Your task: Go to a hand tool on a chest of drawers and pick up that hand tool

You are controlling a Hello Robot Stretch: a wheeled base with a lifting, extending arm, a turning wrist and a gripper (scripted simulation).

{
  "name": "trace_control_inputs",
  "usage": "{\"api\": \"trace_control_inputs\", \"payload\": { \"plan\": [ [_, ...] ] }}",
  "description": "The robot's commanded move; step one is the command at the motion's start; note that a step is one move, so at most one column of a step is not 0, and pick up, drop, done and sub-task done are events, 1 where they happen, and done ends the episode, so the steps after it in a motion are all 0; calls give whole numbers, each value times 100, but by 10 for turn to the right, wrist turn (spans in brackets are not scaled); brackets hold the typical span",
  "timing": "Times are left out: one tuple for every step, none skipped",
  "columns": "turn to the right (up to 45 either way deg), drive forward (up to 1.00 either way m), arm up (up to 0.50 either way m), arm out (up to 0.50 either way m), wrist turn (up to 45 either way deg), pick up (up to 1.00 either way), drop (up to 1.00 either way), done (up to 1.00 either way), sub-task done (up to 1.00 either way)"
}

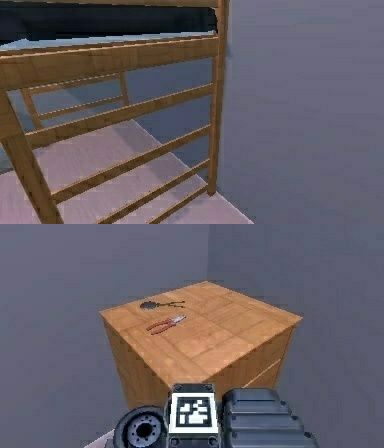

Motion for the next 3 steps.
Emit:
{"api": "trace_control_inputs", "payload": {
  "plan": [
    [0,0,0,48,0,0,0,0,0],
    [0,0,0,0,450,0,0,0,0],
    [0,0,0,0,450,0,0,0,0]
  ]
}}
